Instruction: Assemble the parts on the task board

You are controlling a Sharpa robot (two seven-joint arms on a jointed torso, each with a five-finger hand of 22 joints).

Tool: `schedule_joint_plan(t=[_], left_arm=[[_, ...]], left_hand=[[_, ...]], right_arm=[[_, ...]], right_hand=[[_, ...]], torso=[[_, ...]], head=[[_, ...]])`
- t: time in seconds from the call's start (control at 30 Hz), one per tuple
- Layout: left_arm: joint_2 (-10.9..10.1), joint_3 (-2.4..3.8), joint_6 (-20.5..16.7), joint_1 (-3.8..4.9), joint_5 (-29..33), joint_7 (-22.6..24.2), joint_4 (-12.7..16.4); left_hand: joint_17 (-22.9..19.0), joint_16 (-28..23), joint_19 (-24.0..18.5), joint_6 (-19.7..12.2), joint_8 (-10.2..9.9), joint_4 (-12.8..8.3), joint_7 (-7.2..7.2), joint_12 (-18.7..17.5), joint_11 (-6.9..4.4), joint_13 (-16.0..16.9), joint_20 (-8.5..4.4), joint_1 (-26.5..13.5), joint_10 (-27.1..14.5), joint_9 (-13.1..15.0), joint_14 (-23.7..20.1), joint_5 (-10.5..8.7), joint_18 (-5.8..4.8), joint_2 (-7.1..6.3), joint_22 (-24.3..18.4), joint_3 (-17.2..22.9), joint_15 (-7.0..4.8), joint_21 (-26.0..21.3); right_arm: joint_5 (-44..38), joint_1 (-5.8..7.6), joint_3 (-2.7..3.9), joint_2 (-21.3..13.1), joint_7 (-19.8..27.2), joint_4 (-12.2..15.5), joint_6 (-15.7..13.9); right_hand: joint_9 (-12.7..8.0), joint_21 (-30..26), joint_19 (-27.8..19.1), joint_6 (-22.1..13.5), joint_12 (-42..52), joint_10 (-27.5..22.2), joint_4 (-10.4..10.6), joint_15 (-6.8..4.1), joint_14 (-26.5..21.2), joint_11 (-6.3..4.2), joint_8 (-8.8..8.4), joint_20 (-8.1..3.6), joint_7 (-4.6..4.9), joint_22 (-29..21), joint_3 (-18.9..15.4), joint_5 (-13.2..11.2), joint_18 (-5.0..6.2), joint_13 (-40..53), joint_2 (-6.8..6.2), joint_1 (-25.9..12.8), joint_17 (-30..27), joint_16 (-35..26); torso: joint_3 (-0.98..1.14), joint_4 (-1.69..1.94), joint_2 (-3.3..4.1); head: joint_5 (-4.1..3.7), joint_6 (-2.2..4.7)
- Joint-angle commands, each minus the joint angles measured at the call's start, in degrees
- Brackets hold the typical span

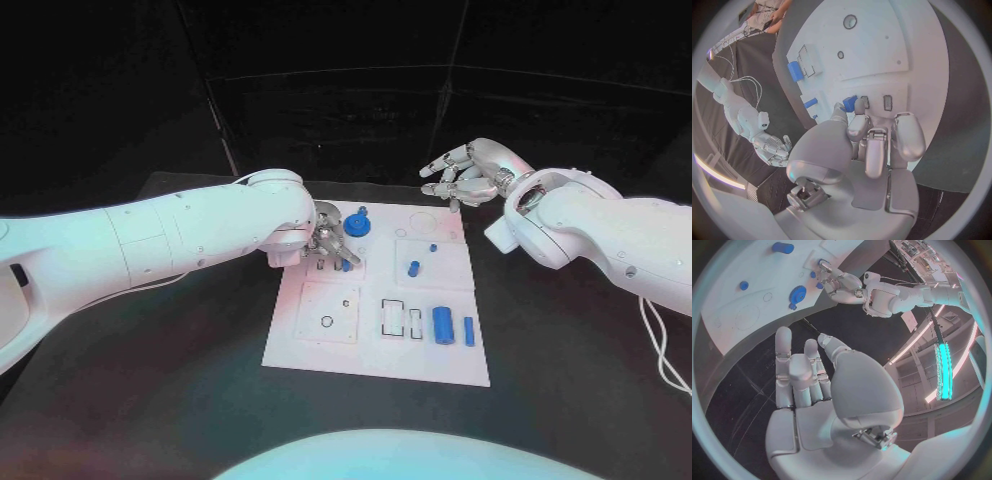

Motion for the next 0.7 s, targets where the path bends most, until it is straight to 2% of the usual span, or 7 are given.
schedule_joint_plan(t=[0.03, 0.23, 0.7], left_arm=[[0.16, -0.01, 0.24, 0.10, -0.40, -0.23, 0.08], [0.25, -0.02, 0.02, 0.10, -0.39, 0.11, 0.11], [-0.07, -0.02, -0.52, 0.09, -0.39, 0.87, 0.65]], left_hand=[[14.19, 0.14, -0.57, -0.69, 0.31, -1.61, -0.09, -0.30, -0.04, -0.06, -0.02, 2.03, -0.32, 0.43, 5.84, -0.04, -0.61, 0.64, 0.09, 1.40, -0.33, 0.15], [14.15, 0.12, -0.59, -1.80, 0.52, -5.55, -0.42, -0.73, -0.37, -0.29, -0.26, 6.27, -0.64, 1.12, 5.83, -0.01, -0.60, 1.60, 0.24, 5.32, -0.62, 0.17], [14.05, 0.06, -0.60, -2.57, 0.57, -8.96, -0.56, -1.59, -0.51, -0.91, -0.44, 7.49, -1.04, 1.79, 5.81, 0.03, -0.63, 1.05, 0.46, 10.28, -0.76, 0.17]], right_arm=[[-0.23, 0.13, 0.06, 0.14, 0.07, -0.14, 0.56], [-0.23, 0.13, 0.06, 0.29, 0.18, -0.35, 0.69], [-0.23, 0.12, 0.06, 0.63, 0.20, -0.68, 1.16]], right_hand=[[-0.06, -0.27, 0.26, -0.53, -0.28, -0.54, -0.02, -0.28, 0.02, 0.10, 0.04, 0.05, 0.10, -0.11, 0.46, 0.21, 0.78, -0.13, -0.40, -0.35, -0.19, -0.42], [-0.05, -0.34, 0.22, -0.56, -0.33, -0.60, -0.01, -0.26, -0.05, 0.12, 0.05, 0.07, 0.11, -0.15, 0.59, 0.24, 0.78, -0.21, -0.46, -0.35, -0.31, -0.56], [-0.04, -0.41, 0.18, -0.57, -0.36, -0.64, -0.01, -0.25, -0.11, 0.14, 0.07, 0.08, 0.12, -0.19, 0.73, 0.27, 0.77, -0.27, -0.50, -0.34, -0.38, -0.66]], torso=[[-0.01, 0.03, 0.02], [-0.02, 0.00, 0.00], [-0.07, 0.04, 0.01]], head=[[-0.04, 0.00], [0.04, -0.07], [0.12, -0.17]])
